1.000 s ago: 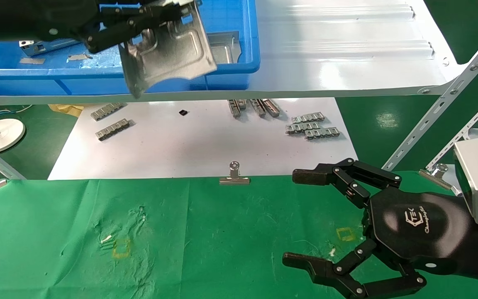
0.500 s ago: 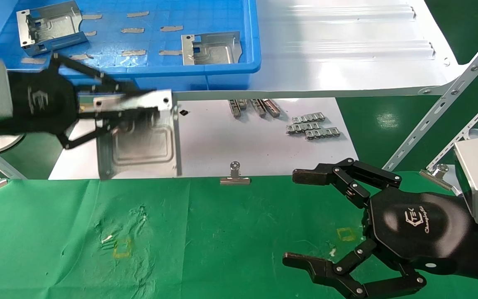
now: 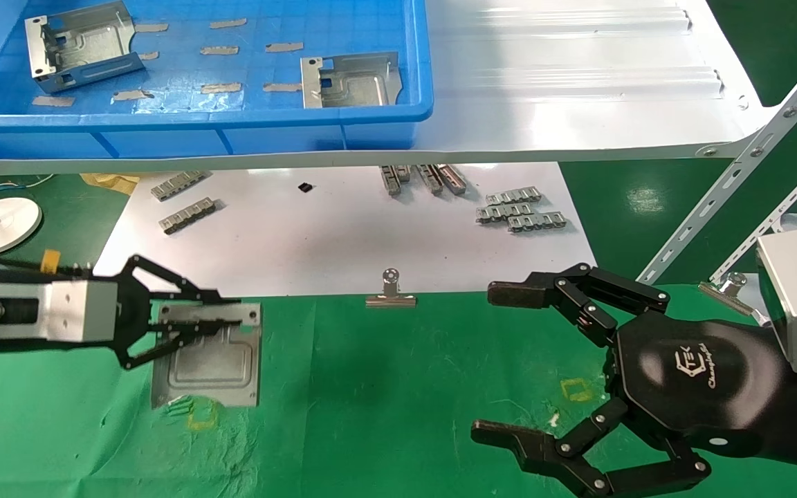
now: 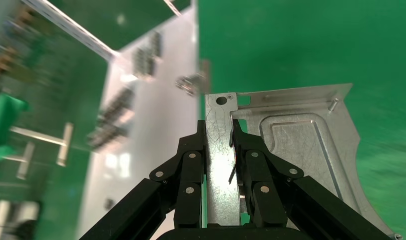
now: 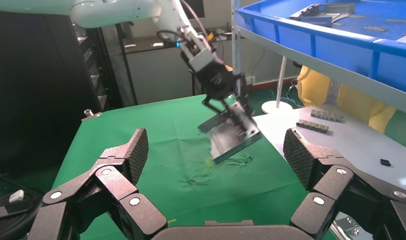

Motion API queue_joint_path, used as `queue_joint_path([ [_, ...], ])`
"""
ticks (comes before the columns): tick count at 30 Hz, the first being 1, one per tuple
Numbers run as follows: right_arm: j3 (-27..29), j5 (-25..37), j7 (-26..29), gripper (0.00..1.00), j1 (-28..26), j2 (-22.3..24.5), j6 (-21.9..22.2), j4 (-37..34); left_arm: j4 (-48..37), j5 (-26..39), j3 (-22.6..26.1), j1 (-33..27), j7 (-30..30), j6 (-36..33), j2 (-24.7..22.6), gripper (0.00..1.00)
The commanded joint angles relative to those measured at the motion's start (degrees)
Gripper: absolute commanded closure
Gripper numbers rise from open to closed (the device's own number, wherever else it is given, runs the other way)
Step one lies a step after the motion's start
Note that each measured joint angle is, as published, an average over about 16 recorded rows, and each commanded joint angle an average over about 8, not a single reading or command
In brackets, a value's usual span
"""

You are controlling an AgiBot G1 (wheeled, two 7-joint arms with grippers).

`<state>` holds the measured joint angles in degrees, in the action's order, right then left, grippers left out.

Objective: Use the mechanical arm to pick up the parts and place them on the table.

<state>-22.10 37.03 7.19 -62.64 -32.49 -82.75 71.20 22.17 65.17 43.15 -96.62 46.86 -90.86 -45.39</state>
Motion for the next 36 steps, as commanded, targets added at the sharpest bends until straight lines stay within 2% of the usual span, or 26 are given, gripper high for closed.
queue_joint_path([
  [1, 0.0, 0.0, 0.0, 0.0, 0.0, 0.0, 0.0, 0.0, -1.1, 0.1, 0.8, 0.6, 0.9, -0.4, 0.0, 1.0],
  [4, 0.0, 0.0, 0.0, 0.0, 0.0, 0.0, 0.0, 0.0, -1.1, -0.3, 2.4, 1.8, 1.9, -0.3, 0.6, 0.97],
  [8, 0.0, 0.0, 0.0, 0.0, 0.0, 0.0, 0.0, 0.0, -2.4, -0.2, 4.2, 3.1, 4.0, 0.4, 0.5, 0.77],
  [9, 0.0, 0.0, 0.0, 0.0, 0.0, 0.0, 0.0, 0.0, -3.1, -0.1, 4.5, 3.3, 4.6, 0.7, 0.2, 0.69],
  [11, 0.0, 0.0, 0.0, 0.0, 0.0, 0.0, 0.0, 0.0, -4.7, 0.2, 5.0, 3.6, 5.8, 1.4, -0.5, 0.44],
  [12, 0.0, 0.0, 0.0, 0.0, 0.0, 0.0, 0.0, 0.0, -5.6, 0.3, 5.1, 3.7, 6.3, 1.7, -0.9, 0.35],
  [15, 0.0, 0.0, 0.0, 0.0, 0.0, 0.0, 0.0, 0.0, -8.2, 0.4, 5.2, 3.7, 7.6, 2.8, -2.0, 0.11],
  [17, 0.0, 0.0, 0.0, 0.0, 0.0, 0.0, 0.0, 0.0, -9.9, 0.4, 5.2, 3.7, 8.4, 3.6, -2.7, 0.0],
  [22, 0.0, 0.0, 0.0, 0.0, 0.0, 0.0, 0.0, 0.0, -13.1, 0.4, 5.1, 3.3, 10.0, 4.2, -3.7, 0.0],
  [28, 0.0, 0.0, 0.0, 0.0, 0.0, 0.0, 0.0, 0.0, -15.0, 0.0, 5.0, 2.2, 10.4, 1.5, -3.8, 0.0],
  [32, 0.0, 0.0, 0.0, 0.0, 0.0, 0.0, 0.0, 0.0, -15.6, -1.4, 4.5, 1.9, 8.1, 0.0, -3.5, 0.0],
  [36, 0.0, 0.0, 0.0, 0.0, 0.0, 0.0, 0.0, 0.0, -15.7, -4.1, 3.6, 3.3, 3.1, -0.6, -2.8, 0.0],
])
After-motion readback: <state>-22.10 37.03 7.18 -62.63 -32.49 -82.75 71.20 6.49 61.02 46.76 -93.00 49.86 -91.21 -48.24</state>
